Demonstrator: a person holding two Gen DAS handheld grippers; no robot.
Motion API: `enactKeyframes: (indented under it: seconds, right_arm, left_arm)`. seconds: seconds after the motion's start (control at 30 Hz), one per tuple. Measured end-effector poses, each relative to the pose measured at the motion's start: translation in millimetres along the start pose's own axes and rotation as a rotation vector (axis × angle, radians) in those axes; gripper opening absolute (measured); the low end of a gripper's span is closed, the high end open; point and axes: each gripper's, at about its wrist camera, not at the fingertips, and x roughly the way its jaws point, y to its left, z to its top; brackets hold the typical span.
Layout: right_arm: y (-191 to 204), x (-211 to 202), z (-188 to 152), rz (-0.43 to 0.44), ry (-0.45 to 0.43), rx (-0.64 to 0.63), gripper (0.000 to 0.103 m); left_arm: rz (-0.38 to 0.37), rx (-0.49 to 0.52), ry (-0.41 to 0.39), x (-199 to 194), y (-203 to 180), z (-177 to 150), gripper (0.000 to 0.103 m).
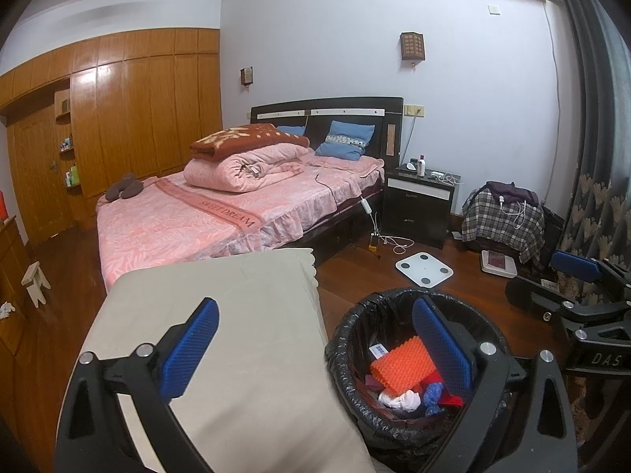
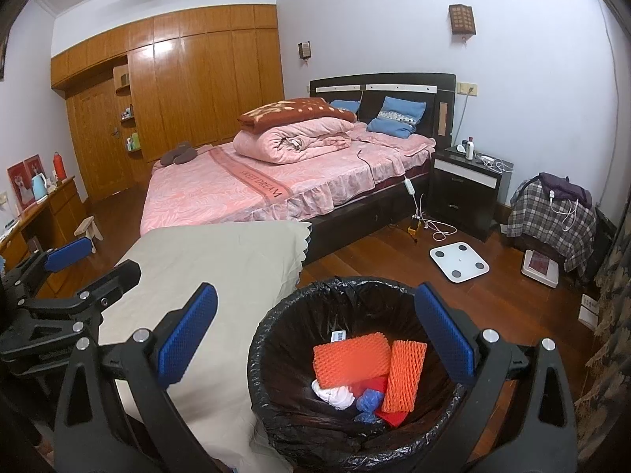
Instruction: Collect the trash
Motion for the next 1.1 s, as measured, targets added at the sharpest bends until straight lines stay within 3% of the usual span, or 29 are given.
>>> enactKeyframes:
  seconds: [1.1]
  right_arm:
    - [-0.1,-0.3,2.4,0.0,0.002,0.0,0.097]
  left_arm:
    - [0.002,0.003,0.001,-0.2,-0.9,0.3,0.097]
